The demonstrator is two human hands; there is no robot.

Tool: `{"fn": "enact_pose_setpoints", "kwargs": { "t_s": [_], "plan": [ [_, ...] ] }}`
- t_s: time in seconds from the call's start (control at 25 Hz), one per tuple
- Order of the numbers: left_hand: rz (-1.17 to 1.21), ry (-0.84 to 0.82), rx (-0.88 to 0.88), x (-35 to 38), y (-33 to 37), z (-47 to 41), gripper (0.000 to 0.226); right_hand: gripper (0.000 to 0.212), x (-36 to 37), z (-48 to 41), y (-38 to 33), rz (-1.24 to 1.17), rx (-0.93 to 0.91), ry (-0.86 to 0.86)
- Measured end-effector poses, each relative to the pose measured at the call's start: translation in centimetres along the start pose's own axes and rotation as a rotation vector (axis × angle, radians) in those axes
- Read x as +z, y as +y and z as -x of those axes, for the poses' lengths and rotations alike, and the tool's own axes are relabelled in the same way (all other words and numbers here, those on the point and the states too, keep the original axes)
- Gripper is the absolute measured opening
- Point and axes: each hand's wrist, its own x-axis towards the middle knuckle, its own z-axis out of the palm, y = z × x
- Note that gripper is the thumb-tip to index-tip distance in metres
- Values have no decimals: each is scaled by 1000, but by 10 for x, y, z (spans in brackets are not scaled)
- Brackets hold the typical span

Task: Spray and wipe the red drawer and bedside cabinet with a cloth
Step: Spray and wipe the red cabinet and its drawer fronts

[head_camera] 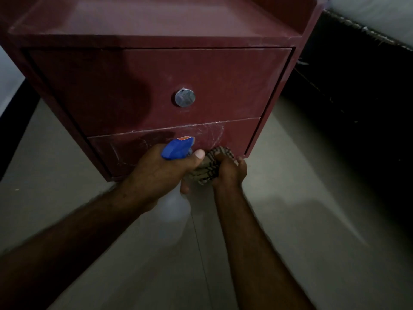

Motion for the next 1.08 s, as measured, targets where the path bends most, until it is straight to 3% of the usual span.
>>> {"fn": "enact_pose_setpoints", "kwargs": {
  "t_s": [0.28,0.48,0.68,0.96,1.08],
  "plan": [
    [-18,-7,18,-1,1,1,34,84,-2,1,-2,84,-50,48],
    [-10,-9,21,-3,1,2,38,95,2,6,-6,-17,-138,-30],
    [-4,-6,21,-3,3,4,37,86,2,6,-10,83,-74,88],
    [5,7,-20,-3,3,4,33,89,6,14,-18,-63,-210,-47],
    [-23,-3,-12,-2,5,5,36,84,5,15,-19,-15,-150,22]
  ]
}}
